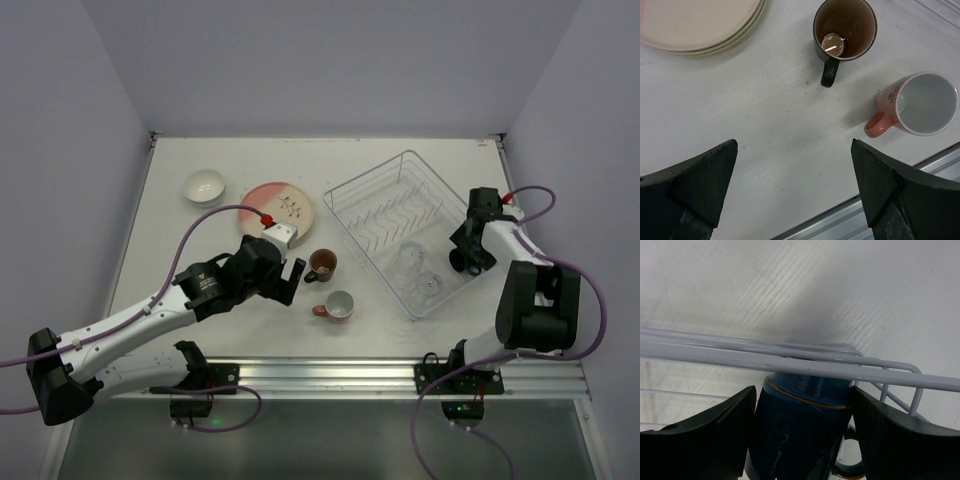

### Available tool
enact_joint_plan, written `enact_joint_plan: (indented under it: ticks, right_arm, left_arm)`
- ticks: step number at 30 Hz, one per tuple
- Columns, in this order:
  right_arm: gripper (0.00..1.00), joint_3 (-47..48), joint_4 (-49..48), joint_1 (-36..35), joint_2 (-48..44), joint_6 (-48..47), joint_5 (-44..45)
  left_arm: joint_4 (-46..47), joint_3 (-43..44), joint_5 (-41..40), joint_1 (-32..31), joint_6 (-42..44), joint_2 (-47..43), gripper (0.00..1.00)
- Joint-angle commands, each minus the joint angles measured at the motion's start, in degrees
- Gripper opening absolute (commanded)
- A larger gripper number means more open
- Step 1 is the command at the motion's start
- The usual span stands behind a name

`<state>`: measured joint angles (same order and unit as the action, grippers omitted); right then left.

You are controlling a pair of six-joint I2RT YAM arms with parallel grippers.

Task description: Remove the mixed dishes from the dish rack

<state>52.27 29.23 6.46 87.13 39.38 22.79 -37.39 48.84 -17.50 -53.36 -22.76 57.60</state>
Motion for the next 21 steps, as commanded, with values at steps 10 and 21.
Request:
enact_joint_plan:
  ticks: [10,21]
  right_arm:
    - [0.23,0.7,-2.9,0.1,2.2,-2.7,-2.9]
    - [0.0,-4.3,-10.5,0.1,-6.3,-6.8,-6.5]
  left_arm:
    - [2.1,-0.6,-2.4,0.3,0.2,-0.8,1.0]
    - [1.9,-0.6,-3.8,0.3,0.1,-2.0,1.0]
